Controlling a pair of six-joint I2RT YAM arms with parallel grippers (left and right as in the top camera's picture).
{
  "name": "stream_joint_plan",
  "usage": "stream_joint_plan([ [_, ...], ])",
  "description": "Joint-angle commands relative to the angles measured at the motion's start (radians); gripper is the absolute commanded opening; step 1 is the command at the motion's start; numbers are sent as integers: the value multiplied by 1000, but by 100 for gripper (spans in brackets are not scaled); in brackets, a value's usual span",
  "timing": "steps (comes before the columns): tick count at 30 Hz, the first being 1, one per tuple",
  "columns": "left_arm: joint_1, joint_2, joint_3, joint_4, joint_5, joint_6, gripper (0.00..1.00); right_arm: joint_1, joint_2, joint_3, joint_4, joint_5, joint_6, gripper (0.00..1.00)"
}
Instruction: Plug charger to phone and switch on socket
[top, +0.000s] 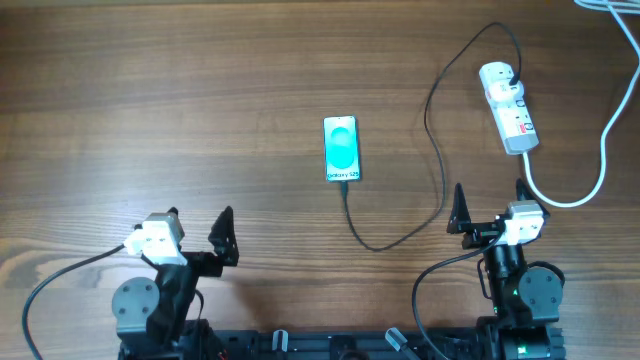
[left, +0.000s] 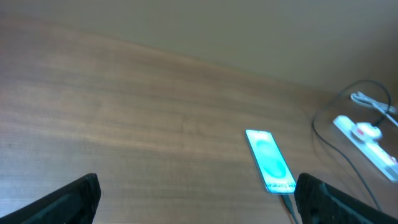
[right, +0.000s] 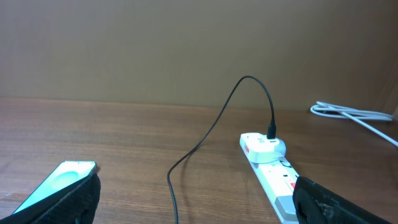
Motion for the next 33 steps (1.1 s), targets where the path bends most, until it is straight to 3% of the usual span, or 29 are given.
stream_joint_plan([
  [1,21,-14,-68,114,-10,21,100,-5,-12,-2,2,-9,3,100],
  [9,20,-14,-106,204,-10,173,100,-5,-12,-3,2,-9,4,100],
  [33,20,-14,-150,291,-92,177,100,-5,-12,-3,2,-9,3,100],
])
